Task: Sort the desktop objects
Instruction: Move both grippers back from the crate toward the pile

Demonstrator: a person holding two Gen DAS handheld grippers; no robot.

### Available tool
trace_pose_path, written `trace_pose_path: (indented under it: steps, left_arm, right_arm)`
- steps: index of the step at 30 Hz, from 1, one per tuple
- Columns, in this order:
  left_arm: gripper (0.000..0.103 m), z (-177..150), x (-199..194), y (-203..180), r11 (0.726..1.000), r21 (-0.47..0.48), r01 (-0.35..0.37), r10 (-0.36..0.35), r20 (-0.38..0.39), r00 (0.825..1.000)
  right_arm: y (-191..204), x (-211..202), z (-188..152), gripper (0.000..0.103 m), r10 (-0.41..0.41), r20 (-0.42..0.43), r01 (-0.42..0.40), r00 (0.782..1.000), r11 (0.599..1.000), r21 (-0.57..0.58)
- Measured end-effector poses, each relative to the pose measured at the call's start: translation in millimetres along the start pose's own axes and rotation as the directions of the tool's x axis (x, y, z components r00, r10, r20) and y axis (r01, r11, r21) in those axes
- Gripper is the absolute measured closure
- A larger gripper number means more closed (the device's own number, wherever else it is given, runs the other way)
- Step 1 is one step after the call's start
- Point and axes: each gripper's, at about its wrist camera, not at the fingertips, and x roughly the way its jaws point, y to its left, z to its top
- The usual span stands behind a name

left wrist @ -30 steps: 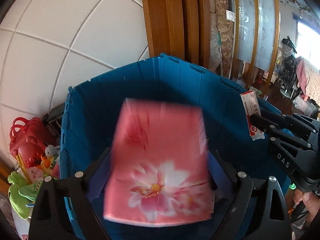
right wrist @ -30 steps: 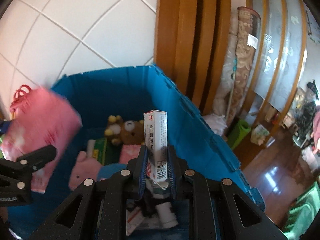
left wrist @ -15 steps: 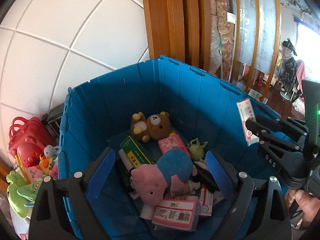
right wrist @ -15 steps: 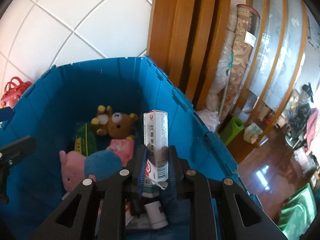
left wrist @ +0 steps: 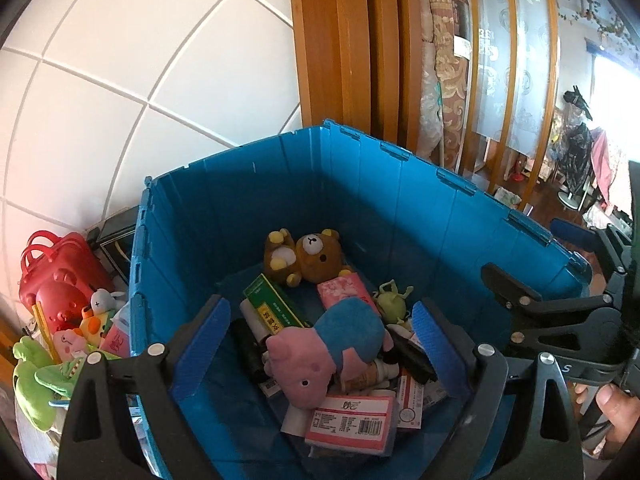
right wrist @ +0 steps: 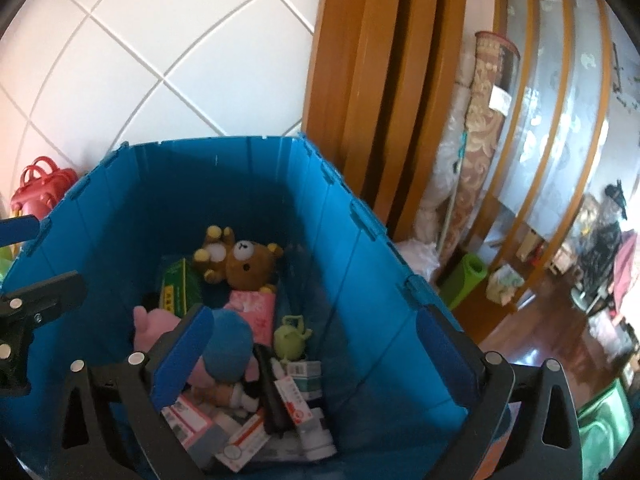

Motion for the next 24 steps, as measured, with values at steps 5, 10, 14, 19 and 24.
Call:
trace_pose_path:
  steps: [5,10,14,19,24]
  left_arm:
    - [0.008,-6,-13,5,1.000,-0.018,-0.001,0.002,0.032,0.999]
    - [0.008,-18,-33,17,0.999,-0.045,-0.009,0.012,0.067,0.998]
    - [0.008,-34,-53,40,0.996,-0.076,-0.041,0.049,0.103,0.993]
    - [0.008,-61,-78,87,0.981,-0.144,-0.132,0.150,0.124,0.981]
    - [0.008,-102,-97,154,0.938,-0.261,-0.226,0.253,0.075,0.965]
  right_arm:
    - [2,-19,0,0.000,0.006,0.029,-0.007,1.000,1.000,0.014]
    - [11,-39,-2,0.000,0.053,0.060,-0.054,0.997,0.998,0.020]
    - [29,-56,-3,0.000,0.154,0.095,-0.157,0.984,0.987,0.028]
    - [74,-78,4,0.000,0.291,0.148,-0.293,0.945,0.956,-0.007]
    - [129,-98,10,0.000,0.384,0.184,-0.382,0.905,0.923,-0.046]
